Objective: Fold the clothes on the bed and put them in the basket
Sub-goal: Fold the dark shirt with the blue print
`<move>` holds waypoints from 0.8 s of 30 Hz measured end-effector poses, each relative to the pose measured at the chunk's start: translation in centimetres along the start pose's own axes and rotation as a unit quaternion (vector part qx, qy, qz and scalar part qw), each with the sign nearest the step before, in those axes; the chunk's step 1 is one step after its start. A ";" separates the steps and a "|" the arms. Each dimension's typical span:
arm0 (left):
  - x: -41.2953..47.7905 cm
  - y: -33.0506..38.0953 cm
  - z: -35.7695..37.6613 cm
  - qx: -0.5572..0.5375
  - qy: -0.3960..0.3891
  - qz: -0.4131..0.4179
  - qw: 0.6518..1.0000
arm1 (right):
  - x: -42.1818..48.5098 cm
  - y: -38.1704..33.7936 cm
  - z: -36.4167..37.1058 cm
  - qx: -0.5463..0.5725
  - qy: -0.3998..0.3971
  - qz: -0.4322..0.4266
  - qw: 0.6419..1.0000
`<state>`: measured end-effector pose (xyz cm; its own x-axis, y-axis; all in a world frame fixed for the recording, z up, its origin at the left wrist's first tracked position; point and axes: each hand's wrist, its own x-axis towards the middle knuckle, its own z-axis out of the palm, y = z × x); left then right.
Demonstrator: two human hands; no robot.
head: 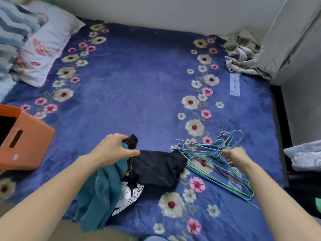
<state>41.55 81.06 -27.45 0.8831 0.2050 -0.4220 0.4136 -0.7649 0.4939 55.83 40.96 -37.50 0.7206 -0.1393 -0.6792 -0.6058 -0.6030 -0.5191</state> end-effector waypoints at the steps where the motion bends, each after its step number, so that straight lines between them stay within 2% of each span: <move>1: -0.1 -0.1 -0.3 0.002 -0.020 -0.011 1.000 | 0.8 0.4 -0.3 -0.008 0.000 0.016 1.000; 4: -0.2 -0.2 -1.1 0.005 -0.033 -0.031 0.999 | 3.0 1.6 -0.7 -0.036 0.042 0.049 0.997; 7: -0.4 -0.5 -1.8 -0.004 -0.036 -0.033 0.999 | 4.5 1.9 0.3 -0.194 0.116 0.096 0.969; 9: -0.9 -0.8 -2.3 -0.015 -0.047 -0.033 0.998 | 3.5 0.3 2.4 -0.214 0.113 0.063 0.968; 12: -2.1 -1.0 -3.2 -0.048 -0.068 -0.035 0.996 | 0.3 -3.5 7.4 -0.205 0.005 -0.073 0.976; 14: -3.2 -1.6 -4.5 -0.095 -0.102 -0.051 0.989 | -2.7 -5.9 11.7 -0.200 -0.099 -0.143 0.964; 19: -6.2 -2.7 -9.7 -0.201 -0.159 -0.039 0.966 | -9.4 -12.0 20.6 -0.273 -0.246 -0.290 0.884; 24: -9.6 -3.2 -16.4 -0.283 -0.220 0.030 0.933 | -15.3 -17.4 24.5 -0.356 -0.316 -0.327 0.817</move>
<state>35.34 91.56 -12.54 0.7834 -0.1936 -0.5906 0.5268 -0.2972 0.7963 47.11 72.77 -30.81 0.3576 0.6924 -0.6266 0.3498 -0.7215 -0.5976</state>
